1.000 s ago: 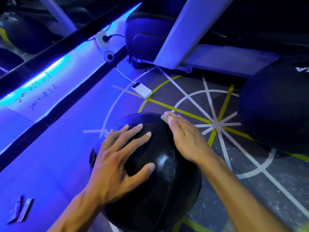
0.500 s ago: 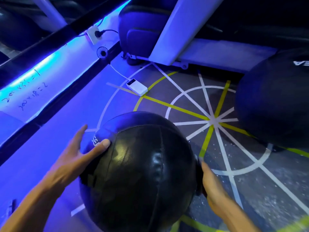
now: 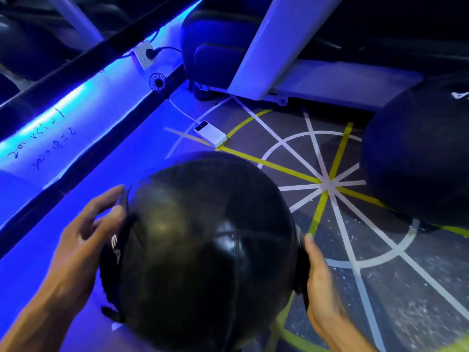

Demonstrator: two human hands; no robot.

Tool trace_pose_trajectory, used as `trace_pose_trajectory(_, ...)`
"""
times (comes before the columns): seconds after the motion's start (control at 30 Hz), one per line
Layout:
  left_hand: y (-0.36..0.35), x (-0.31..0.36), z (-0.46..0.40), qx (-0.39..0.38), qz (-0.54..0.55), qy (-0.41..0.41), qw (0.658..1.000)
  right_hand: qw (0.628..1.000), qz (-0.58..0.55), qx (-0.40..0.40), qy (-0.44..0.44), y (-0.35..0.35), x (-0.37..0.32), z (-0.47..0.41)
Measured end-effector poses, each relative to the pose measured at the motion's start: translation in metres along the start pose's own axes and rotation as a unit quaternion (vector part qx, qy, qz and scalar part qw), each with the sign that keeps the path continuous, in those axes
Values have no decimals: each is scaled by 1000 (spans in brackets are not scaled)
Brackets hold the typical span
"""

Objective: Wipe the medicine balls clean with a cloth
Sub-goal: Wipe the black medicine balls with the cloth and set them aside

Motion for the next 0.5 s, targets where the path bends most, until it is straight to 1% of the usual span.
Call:
trace_pose_trajectory(0.03, -3, -1, 0, 1, -26, -10, 1000, 1000, -3, 4, 10, -5, 1, -1)
trace_pose_trajectory(0.1, -13, -10, -2, 3, -63, 1, 998, 1000, -6, -4, 28, -17, 2, 2)
trace_pose_trajectory(0.17, -23, -18, -1, 9, -86, -8, 996, 999, 8, 3, 52, -21, 8, 3)
trace_pose_trajectory(0.23, -30, -21, -2, 18, -94, -6, 995, 991, 61, 20, 115, -25, 9, 7)
trace_pose_trajectory(0.27, -31, -19, -1, 22, -96, -4, 995, 978, 118, 22, 169, -32, 5, 12)
trace_pose_trajectory(0.3, -32, -16, -2, 26, -98, -4, 995, 952, 183, 14, 246, -44, -6, 19)
trace_pose_trajectory(0.33, -34, -14, -4, 26, -101, -5, 995, 909, 259, 4, 327, -59, -17, 28)
trace_pose_trajectory(0.4, -37, -15, -6, 21, -105, -7, 994, 793, 398, -35, 461, -86, -30, 42)
trace_pose_trajectory(0.43, -36, -15, -6, 21, -109, -10, 994, 749, 441, -65, 490, -93, -33, 43)
trace_pose_trajectory(0.47, -35, -17, -7, 21, -109, -12, 994, 728, 460, -89, 500, -93, -35, 38)
trace_pose_trajectory(0.5, -34, -18, -7, 21, -106, -10, 994, 727, 462, -98, 499, -86, -36, 29)
Point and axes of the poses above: each hand's wrist, its own z-axis away from the middle knuckle, its own y-axis out of the back of the hand, x = y × z, the point moved 2 cm from there along -z, towards the middle knuckle, and after that the axes turned 6 degrees about -z, right-handed, at the moved point
